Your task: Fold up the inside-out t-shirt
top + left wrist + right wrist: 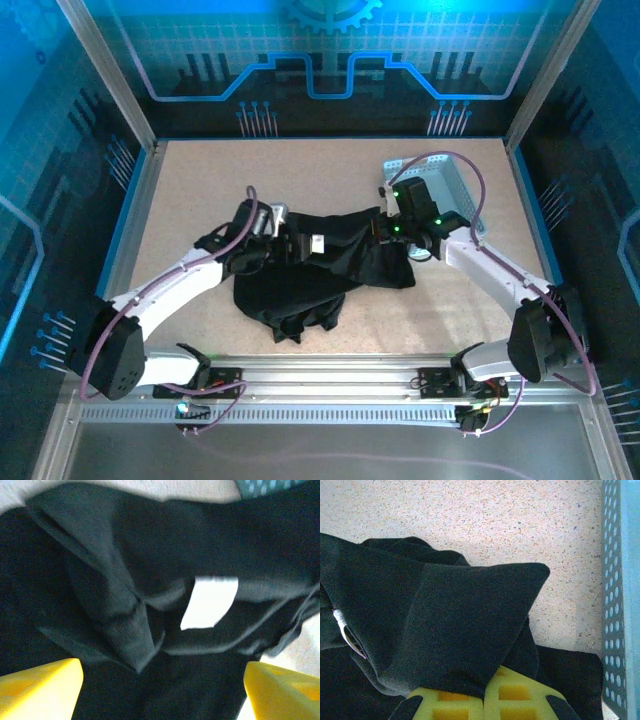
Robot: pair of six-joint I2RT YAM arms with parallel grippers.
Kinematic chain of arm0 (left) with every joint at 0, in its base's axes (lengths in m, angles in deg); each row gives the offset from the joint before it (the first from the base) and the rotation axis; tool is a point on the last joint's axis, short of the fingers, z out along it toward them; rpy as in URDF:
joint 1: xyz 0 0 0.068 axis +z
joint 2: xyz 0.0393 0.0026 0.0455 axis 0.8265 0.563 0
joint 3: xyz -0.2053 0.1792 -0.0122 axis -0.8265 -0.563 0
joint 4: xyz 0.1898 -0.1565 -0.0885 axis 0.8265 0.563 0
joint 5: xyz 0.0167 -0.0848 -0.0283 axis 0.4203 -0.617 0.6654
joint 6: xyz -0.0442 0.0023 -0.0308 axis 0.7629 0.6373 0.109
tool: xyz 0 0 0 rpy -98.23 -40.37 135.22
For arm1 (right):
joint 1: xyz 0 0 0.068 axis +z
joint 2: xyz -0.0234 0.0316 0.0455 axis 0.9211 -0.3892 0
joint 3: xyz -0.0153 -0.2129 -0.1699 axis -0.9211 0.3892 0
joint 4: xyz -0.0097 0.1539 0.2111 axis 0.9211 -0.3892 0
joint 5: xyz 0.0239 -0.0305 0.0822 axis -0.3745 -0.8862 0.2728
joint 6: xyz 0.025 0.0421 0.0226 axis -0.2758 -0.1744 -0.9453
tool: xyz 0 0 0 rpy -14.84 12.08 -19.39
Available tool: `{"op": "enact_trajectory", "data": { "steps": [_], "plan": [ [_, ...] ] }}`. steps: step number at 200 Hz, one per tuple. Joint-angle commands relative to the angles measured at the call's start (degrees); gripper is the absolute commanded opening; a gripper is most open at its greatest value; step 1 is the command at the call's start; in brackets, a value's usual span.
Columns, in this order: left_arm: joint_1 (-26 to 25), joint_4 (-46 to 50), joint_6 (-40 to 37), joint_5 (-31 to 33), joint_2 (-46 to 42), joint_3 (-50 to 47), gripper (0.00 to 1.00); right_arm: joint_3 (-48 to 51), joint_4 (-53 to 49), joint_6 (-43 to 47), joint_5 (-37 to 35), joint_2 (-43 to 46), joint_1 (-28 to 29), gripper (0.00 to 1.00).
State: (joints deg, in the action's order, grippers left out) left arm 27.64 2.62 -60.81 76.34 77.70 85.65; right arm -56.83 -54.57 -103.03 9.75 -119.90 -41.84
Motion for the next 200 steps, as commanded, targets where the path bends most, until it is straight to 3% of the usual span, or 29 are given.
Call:
{"op": "enact_trajectory", "data": {
  "steps": [1, 16, 42, 70, 98, 135, 200],
  "plan": [
    [-1.44, 0.45, -1.55, 6.06, 0.34, -1.98, 0.82, -0.9, -0.89, -1.3, 1.4, 1.51, -0.91, 0.0],
    [-1.44, -0.25, -1.67, 7.21, 1.94, -2.62, 0.78, -1.12, -0.8, -1.41, 1.76, 1.37, -0.92, 0.0],
    [-1.51, -3.78, -1.22, 3.94, 4.58, -2.05, 0.72, -1.2, -1.0, -1.47, 2.33, 1.74, -0.92, 0.0],
    [-1.51, -4.57, -0.59, 3.67, 8.41, 0.72, 0.59, -1.16, -1.63, -1.24, 1.44, 2.55, -0.9, 0.0],
    [-1.52, -2.27, -0.77, 7.14, 10.49, 2.55, 0.34, -1.93, -3.04, -1.1, 0.24, 3.27, -1.0, 0.0],
    [-0.96, -1.72, -1.03, 13.62, 5.19, 0.55, 0.0, -4.09, -5.9, 0.13, -0.72, 4.48, -1.68, 0.0],
    [10.08, 0.39, 2.35, 18.6, -13.92, -0.07, 0.0, -8.32, -10.8, 3.53, -0.78, 7.35, -3.64, 0.0]
  ]
}}
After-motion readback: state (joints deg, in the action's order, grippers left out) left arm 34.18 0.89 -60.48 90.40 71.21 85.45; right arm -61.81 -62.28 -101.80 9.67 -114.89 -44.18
